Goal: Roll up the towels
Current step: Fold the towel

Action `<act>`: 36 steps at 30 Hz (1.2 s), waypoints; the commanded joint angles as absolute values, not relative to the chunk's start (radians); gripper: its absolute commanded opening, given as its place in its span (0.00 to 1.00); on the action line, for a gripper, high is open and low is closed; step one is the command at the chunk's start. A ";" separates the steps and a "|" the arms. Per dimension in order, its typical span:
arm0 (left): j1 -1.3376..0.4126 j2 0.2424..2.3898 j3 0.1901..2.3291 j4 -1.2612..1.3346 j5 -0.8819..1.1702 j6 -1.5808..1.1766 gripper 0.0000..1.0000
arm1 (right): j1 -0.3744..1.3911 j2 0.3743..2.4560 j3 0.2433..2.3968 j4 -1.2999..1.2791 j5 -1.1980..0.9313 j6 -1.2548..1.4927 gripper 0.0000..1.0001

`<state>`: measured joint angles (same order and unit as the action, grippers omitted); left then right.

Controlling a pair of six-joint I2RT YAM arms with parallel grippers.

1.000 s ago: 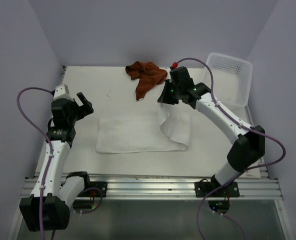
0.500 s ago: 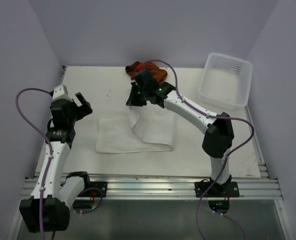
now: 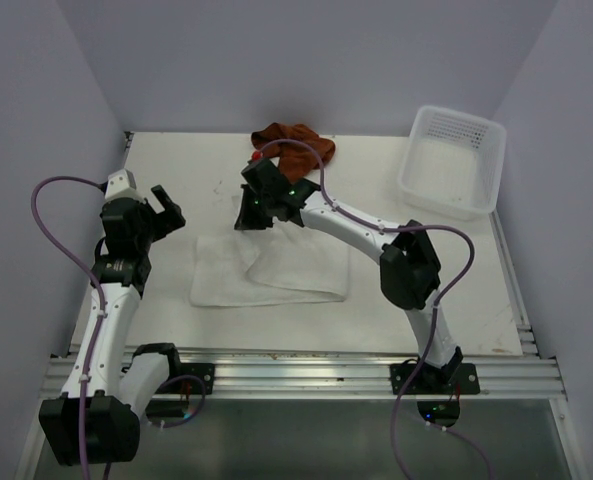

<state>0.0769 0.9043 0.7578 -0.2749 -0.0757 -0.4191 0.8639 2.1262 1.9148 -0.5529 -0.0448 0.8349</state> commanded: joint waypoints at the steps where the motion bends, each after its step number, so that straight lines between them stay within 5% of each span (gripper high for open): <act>1: 0.075 0.884 0.792 -0.270 -0.074 -0.425 1.00 | 0.888 2.121 1.963 -0.489 -0.071 0.867 0.00; 17: 0.075 0.877 0.788 -0.268 -0.072 -0.426 1.00 | 0.922 2.148 2.097 -0.600 -0.071 0.867 0.00; 36: 0.078 0.868 0.788 -0.270 -0.084 -0.414 0.99 | 0.908 1.842 1.950 -0.716 0.055 0.741 0.00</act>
<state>0.0772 0.8825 0.7578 -0.2760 -0.0753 -0.4191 0.9096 1.9293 1.9602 -0.6991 0.0204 0.7738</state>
